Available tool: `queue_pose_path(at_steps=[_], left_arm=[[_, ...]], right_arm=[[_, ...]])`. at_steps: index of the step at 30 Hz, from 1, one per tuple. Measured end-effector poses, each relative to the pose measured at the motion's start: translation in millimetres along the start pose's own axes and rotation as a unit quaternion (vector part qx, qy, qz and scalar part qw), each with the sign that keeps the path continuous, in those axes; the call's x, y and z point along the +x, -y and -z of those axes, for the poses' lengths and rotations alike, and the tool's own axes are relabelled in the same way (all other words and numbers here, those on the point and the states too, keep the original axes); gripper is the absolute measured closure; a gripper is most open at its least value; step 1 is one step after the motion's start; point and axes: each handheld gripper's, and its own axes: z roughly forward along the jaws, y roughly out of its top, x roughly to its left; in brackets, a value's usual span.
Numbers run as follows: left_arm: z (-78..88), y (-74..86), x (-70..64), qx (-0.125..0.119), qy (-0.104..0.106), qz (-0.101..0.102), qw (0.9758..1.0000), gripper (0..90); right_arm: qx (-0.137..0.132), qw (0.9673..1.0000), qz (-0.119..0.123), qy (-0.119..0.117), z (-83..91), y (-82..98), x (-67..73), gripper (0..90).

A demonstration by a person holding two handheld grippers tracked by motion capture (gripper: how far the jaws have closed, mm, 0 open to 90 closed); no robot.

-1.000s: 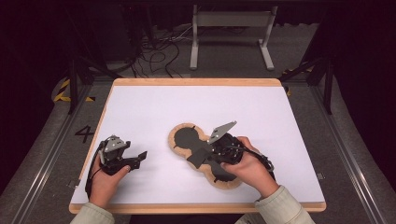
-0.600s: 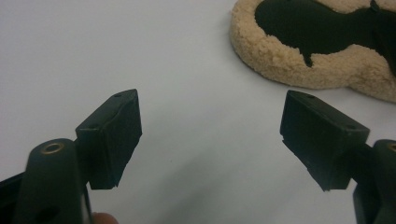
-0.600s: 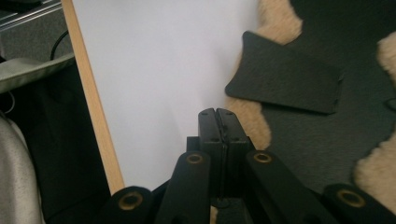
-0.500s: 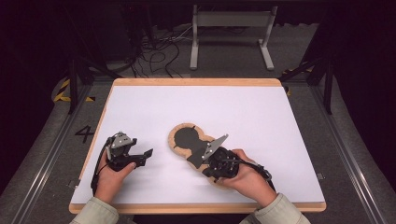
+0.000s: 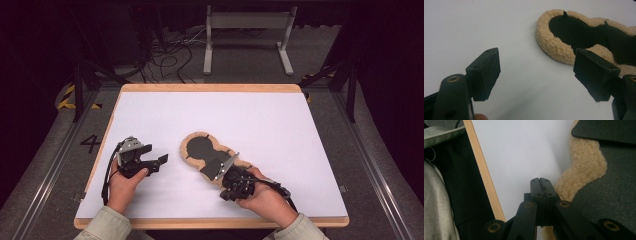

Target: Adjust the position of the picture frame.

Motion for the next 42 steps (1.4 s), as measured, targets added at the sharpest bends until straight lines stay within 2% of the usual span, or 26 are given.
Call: queue_pose_path(at_steps=[4,5,9,14,19,22,23,27,30,33,35,38,42], left_arm=[[-4.6,-1.9,-1.4,0.003,0.001,-0.003,1.0,22.8],[-5.4,-2.8,-1.2,0.002,-0.001,-0.012,0.9999,22.8],[-9.0,-5.2,-3.7,0.003,-0.001,-0.018,0.9998,22.8],[-15.4,-6.6,-6.0,0.006,0.0,-0.024,0.9997,23.7],[-19.7,-10.9,-10.9,0.014,0.006,-0.036,0.9992,25.3],[-23.2,-11.1,-17.3,0.021,0.006,-0.052,0.9984,25.5],[-23.2,-11.1,-17.3,0.021,0.006,-0.052,0.9984,25.5],[-25.3,-11.7,-21.1,0.025,0.009,-0.064,0.9976,25.4],[-26.1,-11.8,-21.4,0.027,0.009,-0.068,0.9973,25.4],[-27.2,-12.1,-22.5,0.028,0.01,-0.07,0.9971,25.7],[-28.0,-12.7,-23.4,0.028,0.013,-0.07,0.997,25.7],[-28.9,-13.5,-25.1,0.029,0.014,-0.072,0.9969,25.7],[-31.8,-15.2,-26.5,0.03,0.017,-0.075,0.9966,25.7]], right_arm=[[0.016,0.9996,-0.01,0.023,4.1,3.8,-1.4,90.0],[0.018,0.9993,-0.012,0.03,6.0,6.5,-3.5,90.0],[0.023,0.9981,-0.031,0.048,12.9,16.6,-13.7,90.0],[0.013,0.9952,-0.069,0.069,22.0,32.3,-31.3,90.0],[0.006,0.9921,-0.086,0.091,27.5,44.2,-41.3,90.0],[0.002,0.9888,-0.098,0.112,30.4,49.6,-46.5,90.0],[0.002,0.9888,-0.098,0.112,30.4,49.6,-46.5,90.0],[-0.012,0.9823,-0.112,0.149,33.7,57.3,-56.0,90.0],[-0.03,0.9776,-0.13,0.163,35.6,63.6,-63.5,90.0],[-0.034,0.9751,-0.132,0.175,37.0,64.0,-63.0,90.0],[-0.032,0.9748,-0.127,0.181,38.5,63.2,-60.8,90.0],[-0.054,0.9764,-0.122,0.169,44.9,63.1,-56.6,89.6],[-0.077,0.9752,-0.122,0.168,51.9,63.9,-52.4,88.5]])
